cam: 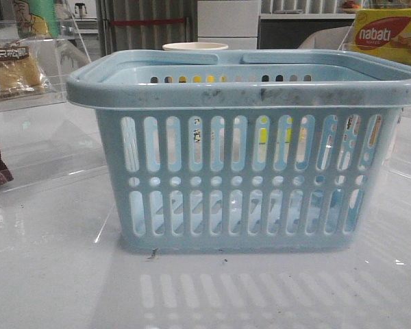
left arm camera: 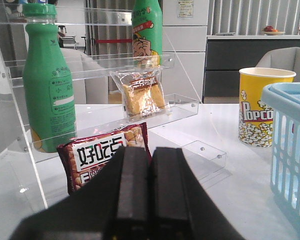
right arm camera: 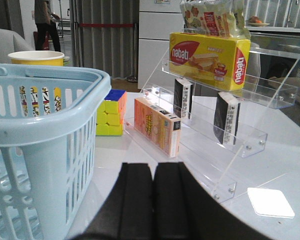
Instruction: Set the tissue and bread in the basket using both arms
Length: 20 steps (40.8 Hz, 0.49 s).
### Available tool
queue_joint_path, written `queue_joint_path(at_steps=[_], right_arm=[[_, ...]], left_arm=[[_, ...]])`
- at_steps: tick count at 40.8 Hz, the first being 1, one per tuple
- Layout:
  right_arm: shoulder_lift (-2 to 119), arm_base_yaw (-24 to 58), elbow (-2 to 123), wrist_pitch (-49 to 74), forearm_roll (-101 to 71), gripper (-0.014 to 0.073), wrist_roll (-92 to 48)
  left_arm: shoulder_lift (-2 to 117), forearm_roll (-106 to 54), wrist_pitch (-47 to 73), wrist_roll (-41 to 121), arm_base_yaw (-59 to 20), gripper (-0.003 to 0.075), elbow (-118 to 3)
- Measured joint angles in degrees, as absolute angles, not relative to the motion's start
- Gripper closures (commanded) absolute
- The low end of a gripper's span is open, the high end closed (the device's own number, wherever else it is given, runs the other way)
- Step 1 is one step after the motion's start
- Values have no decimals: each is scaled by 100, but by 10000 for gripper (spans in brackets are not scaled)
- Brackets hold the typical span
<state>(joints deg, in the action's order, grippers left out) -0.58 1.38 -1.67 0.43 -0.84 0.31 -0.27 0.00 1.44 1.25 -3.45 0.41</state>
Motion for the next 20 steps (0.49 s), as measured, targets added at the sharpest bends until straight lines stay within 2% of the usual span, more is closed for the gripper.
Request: queue_joint_path(at_steps=[13,20], right_arm=[[-58,138,-102,-166,-107,537,31],[-58,138,851,313,-136,537,31]], left_arm=[[-27,0,-269,125,-345,627,-23],[-27,0,270,125,-345,627,-852]])
